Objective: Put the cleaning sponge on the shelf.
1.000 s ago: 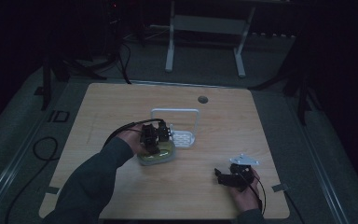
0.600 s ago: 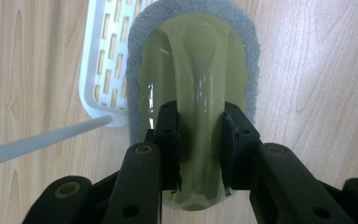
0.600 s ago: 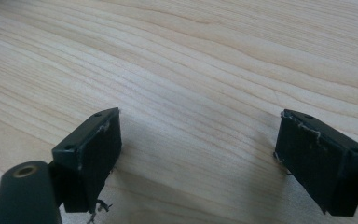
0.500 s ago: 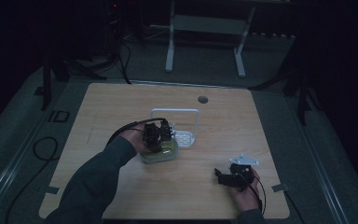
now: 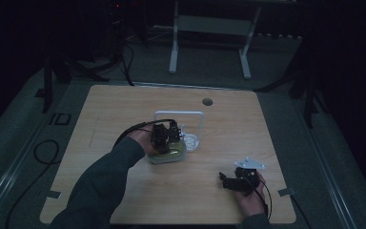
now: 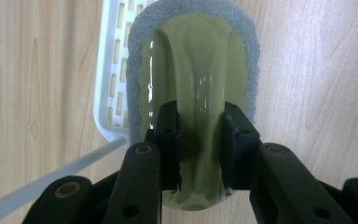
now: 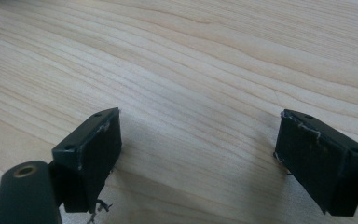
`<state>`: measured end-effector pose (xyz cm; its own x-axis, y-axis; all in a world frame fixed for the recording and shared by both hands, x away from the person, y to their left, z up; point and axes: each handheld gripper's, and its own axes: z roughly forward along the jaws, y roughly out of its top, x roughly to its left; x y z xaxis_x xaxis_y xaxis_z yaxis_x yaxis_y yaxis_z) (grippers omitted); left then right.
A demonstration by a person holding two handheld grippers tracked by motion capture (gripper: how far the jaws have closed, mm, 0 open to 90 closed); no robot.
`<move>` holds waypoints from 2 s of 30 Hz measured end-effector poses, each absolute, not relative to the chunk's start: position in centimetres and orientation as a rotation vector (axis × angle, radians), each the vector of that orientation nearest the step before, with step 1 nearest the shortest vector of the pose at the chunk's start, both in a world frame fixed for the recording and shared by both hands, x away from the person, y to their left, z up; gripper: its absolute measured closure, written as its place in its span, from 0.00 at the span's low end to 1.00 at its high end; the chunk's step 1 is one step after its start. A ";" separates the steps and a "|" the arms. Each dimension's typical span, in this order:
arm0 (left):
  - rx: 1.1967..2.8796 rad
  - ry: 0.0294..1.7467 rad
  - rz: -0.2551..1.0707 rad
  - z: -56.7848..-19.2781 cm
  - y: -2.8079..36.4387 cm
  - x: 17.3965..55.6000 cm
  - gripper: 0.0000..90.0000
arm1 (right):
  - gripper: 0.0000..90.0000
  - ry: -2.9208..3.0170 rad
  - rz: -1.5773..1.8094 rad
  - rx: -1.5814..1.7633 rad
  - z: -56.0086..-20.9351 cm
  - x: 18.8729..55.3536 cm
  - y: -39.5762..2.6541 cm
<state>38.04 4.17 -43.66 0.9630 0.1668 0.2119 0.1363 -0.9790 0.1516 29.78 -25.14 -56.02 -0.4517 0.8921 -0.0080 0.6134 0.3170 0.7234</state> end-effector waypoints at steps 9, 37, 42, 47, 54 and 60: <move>2.973 0.233 0.347 -43.8 3.5 38.4 0.80 | 0.16 2.182 0.927 1.335 -56.0 29.8 -25.1; 2.957 0.135 0.407 -44.2 2.3 38.9 0.80 | 0.16 2.182 0.927 1.336 -56.0 29.8 -25.1; 2.953 0.130 0.413 -44.3 2.2 39.0 0.80 | 0.16 2.182 0.927 1.336 -56.0 29.8 -25.1; 2.951 0.095 0.441 -44.3 1.8 39.1 0.80 | 0.16 2.181 0.927 1.337 -56.0 29.8 -25.1; 2.961 0.069 0.470 -44.2 1.4 39.4 0.80 | 0.16 2.182 0.926 1.332 -56.0 29.8 -25.2; 2.967 0.049 0.509 -44.2 1.1 39.5 0.80 | 0.16 2.182 0.927 1.334 -56.0 29.8 -25.1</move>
<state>39.50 1.09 -44.22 0.9425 0.0539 0.3298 0.0097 -0.9909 0.1343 29.78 -25.15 -56.02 -0.4525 0.8917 -0.0087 0.6128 0.3180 0.7235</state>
